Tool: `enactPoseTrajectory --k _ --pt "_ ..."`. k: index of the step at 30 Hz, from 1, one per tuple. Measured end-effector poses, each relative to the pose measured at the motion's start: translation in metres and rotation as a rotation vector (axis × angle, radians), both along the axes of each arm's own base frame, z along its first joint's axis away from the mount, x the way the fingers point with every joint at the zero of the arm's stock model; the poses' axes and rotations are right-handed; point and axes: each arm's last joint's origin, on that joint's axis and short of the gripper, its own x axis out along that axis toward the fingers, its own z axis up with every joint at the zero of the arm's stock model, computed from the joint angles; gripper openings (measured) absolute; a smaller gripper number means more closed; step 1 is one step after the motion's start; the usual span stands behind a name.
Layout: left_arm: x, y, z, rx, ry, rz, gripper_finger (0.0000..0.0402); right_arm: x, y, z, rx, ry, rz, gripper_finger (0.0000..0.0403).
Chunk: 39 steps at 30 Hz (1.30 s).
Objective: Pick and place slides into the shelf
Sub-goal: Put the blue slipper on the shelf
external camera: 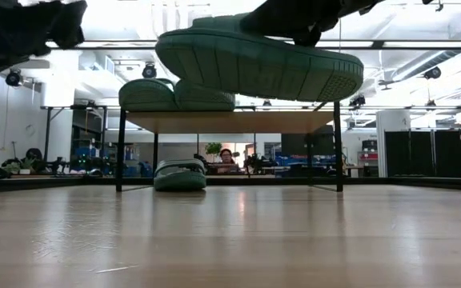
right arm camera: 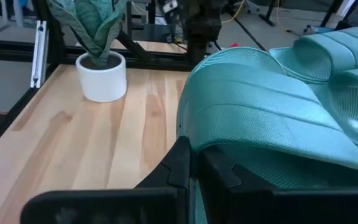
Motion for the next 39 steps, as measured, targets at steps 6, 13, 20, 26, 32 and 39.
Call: enactPoseTrajectory --k 6,13,20,26,32,39 --pt "0.007 -0.002 0.008 -0.002 -0.080 -0.035 0.0211 0.000 0.000 0.000 0.000 -0.001 0.002 0.0011" --pt "0.023 -0.002 0.012 0.011 -0.061 -0.031 0.0211 -0.002 -0.001 0.001 -0.005 0.012 0.001 0.0011" --pt "0.043 -0.009 0.007 0.193 -0.053 -0.035 0.0211 -0.005 -0.001 0.006 0.018 0.012 0.002 0.0011" --pt "0.052 -0.013 0.001 0.249 -0.072 -0.032 0.0211 -0.009 -0.002 0.014 0.031 -0.007 0.005 0.0011" --pt "0.070 -0.012 0.005 0.258 -0.050 0.030 0.0211 -0.011 -0.002 0.018 0.048 -0.014 0.022 0.0011" --pt "0.093 -0.012 0.010 0.246 -0.005 0.102 0.0211 -0.012 -0.001 0.017 0.069 -0.003 0.045 0.0011"
